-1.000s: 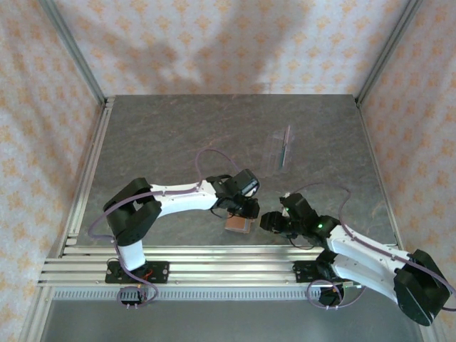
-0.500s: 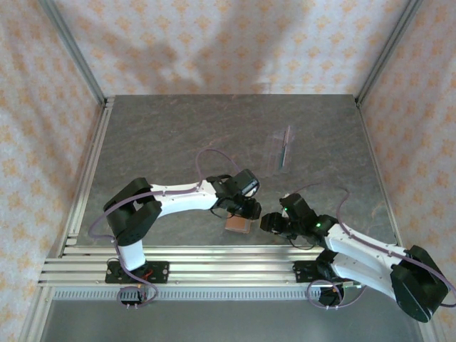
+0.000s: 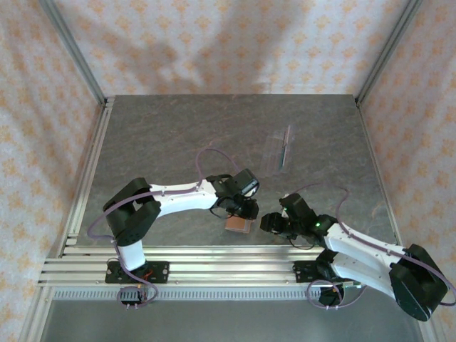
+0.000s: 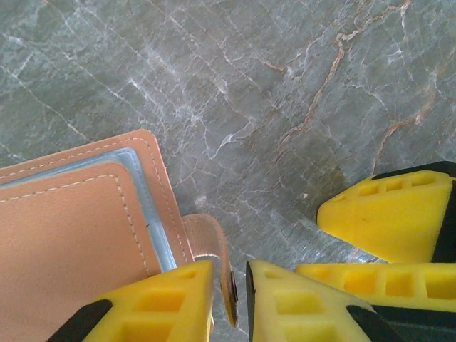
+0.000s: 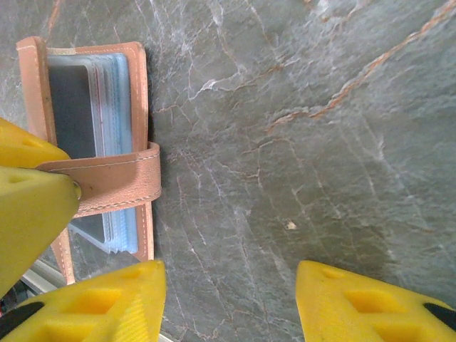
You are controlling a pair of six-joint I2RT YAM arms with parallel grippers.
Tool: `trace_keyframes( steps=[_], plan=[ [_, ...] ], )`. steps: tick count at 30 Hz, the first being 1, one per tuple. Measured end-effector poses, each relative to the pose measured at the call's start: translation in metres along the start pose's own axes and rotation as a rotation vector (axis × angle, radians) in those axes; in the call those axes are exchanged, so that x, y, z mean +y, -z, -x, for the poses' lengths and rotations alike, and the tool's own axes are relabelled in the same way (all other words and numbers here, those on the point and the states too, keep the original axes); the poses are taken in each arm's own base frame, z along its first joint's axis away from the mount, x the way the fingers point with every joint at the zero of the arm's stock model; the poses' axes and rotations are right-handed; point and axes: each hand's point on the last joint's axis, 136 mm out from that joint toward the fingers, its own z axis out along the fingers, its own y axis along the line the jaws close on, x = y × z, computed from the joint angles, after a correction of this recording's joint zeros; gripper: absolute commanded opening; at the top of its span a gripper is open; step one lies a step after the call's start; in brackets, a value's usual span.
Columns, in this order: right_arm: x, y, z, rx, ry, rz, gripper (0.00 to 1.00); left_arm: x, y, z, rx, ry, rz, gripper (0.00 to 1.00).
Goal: Put the credit cards into the card holder
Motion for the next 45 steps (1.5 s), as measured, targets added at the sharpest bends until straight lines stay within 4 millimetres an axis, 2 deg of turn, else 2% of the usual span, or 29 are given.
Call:
trace_keyframes(
  steps=[11, 15, 17, 18, 19, 20, 23, 30, 42, 45],
  plan=[
    [-0.001, -0.001, 0.000, 0.000, -0.002, -0.002, 0.51, 0.005, 0.000, 0.001, -0.010, 0.001, 0.026, 0.20],
    [-0.001, -0.001, 0.001, 0.000, -0.002, -0.002, 0.51, 0.008, 0.001, 0.000, -0.007, 0.000, 0.043, 0.13],
    [-0.001, -0.001, 0.001, 0.000, -0.002, -0.002, 0.51, 0.009, 0.002, 0.000, -0.011, -0.001, 0.049, 0.13],
    [0.000, -0.001, 0.000, 0.001, -0.002, -0.002, 0.51, 0.009, 0.003, 0.001, -0.014, -0.003, 0.050, 0.14],
    [-0.001, -0.001, 0.000, 0.000, -0.002, -0.002, 0.51, 0.009, 0.003, 0.001, -0.016, -0.004, 0.050, 0.22],
    [-0.001, -0.001, 0.000, 0.000, -0.002, -0.002, 0.51, 0.009, 0.004, 0.001, -0.018, -0.005, 0.052, 0.26],
    [-0.001, -0.001, 0.000, 0.002, -0.003, -0.005, 0.51, 0.009, 0.004, 0.001, -0.018, -0.008, 0.052, 0.27],
    [-0.001, -0.001, 0.000, 0.002, 0.000, -0.005, 0.51, 0.008, 0.004, -0.001, -0.014, -0.022, 0.053, 0.13],
    [-0.001, -0.002, 0.000, 0.004, -0.001, -0.008, 0.51, 0.005, 0.011, 0.001, -0.026, -0.028, 0.046, 0.20],
    [-0.001, -0.002, 0.000, 0.004, -0.001, -0.008, 0.51, 0.005, 0.012, 0.001, -0.027, -0.029, 0.046, 0.16]
  ],
)
